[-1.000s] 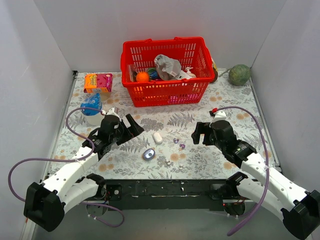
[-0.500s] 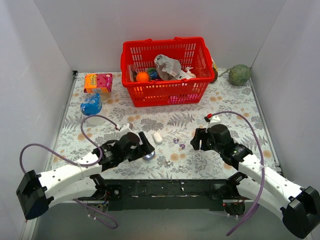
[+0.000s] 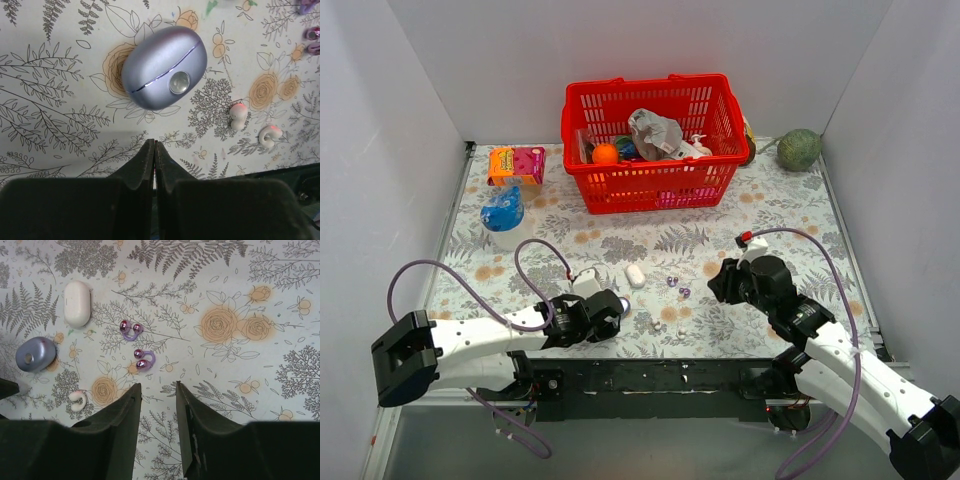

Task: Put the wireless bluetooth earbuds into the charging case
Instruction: Move the charging case to the center of the board.

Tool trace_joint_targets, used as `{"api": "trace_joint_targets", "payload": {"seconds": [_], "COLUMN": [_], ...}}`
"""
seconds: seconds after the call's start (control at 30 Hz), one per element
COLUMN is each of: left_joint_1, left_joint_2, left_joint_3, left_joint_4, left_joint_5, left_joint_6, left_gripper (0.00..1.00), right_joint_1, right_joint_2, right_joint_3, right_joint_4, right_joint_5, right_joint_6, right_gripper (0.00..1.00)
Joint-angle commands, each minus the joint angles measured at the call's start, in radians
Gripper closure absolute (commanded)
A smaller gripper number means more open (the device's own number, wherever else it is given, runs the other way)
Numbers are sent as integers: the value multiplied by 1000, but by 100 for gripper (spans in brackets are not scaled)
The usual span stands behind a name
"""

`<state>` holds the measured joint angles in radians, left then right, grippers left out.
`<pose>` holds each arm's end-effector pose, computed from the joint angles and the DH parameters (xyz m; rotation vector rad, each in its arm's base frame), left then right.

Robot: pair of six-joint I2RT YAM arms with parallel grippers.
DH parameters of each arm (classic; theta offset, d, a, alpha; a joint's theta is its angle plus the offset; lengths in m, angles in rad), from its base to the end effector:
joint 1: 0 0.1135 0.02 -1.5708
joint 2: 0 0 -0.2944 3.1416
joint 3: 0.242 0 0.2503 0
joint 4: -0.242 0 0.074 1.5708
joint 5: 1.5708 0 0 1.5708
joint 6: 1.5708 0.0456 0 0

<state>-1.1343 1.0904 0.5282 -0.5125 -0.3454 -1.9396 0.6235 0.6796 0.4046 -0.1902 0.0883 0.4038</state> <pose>0.0889 -0.1540 0.1930 -1.1705 2.4431 -0.6691 0.1224 0.0831 0.2367 -0.1715 2.0723 0.5502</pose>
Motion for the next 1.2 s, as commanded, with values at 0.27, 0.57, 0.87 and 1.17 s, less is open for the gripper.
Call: {"api": "trace_joint_targets", "payload": {"seconds": [0.27,0.57,0.87,1.17], "left_joint_1": [86,215,258,268], "left_joint_2": [92,123,166,-26], "left_joint_3": [-33,-36,6,81], "left_joint_4": [131,178,189,-73], "left_joint_5": [0,55,56,-14], "left_joint_6": [68,151,194,220], "left_gripper": [100,100,94,52], "right_joint_1": [4,4,5,4], "right_joint_2": [-3,-2,3,5], "right_joint_3": [-27,-43,-50,-30], "right_joint_4": [35,49,51,26], "right_joint_5": [-30,-33,-24,-24], "right_joint_6": [0,0,-6,-11], "right_gripper": [59,59,57,49]}}
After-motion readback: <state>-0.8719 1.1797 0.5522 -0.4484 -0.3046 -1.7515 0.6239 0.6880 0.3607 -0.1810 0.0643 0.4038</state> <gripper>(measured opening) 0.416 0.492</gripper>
